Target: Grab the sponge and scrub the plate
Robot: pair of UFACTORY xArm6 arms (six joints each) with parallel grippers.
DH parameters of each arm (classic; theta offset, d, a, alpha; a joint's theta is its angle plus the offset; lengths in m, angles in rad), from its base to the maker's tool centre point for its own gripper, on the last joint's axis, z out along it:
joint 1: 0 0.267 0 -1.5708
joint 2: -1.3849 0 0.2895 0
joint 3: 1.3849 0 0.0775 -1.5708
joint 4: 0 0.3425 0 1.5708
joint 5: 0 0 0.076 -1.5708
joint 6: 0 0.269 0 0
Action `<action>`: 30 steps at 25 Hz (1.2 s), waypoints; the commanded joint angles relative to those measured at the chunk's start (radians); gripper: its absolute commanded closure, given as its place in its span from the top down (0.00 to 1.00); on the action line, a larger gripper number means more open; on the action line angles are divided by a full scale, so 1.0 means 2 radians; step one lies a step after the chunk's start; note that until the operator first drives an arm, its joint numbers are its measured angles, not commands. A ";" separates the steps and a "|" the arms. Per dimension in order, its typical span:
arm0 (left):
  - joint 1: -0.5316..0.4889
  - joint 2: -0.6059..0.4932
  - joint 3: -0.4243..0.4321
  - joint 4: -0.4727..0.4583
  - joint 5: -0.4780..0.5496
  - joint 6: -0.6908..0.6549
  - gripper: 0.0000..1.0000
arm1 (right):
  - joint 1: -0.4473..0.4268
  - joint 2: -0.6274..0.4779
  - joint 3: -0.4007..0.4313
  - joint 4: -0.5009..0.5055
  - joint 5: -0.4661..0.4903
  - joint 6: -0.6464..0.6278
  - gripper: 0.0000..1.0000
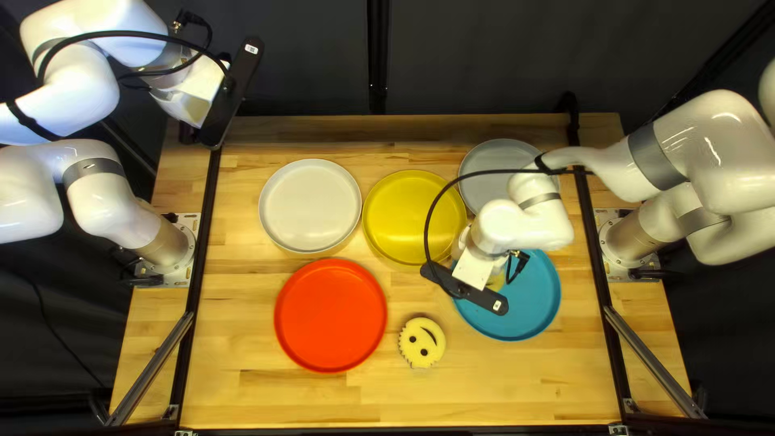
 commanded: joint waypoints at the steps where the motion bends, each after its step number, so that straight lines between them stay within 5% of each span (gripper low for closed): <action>1: 0.000 0.000 0.000 0.000 0.000 0.000 1.00 | 0.003 -0.027 0.014 0.002 0.017 0.013 0.00; 16: 0.000 0.000 0.000 0.000 0.000 0.000 1.00 | 0.125 0.040 -0.053 -0.037 0.013 0.130 0.00; 30: 0.000 0.000 0.000 0.000 0.000 0.000 1.00 | 0.023 -0.034 0.032 -0.036 0.002 0.039 0.00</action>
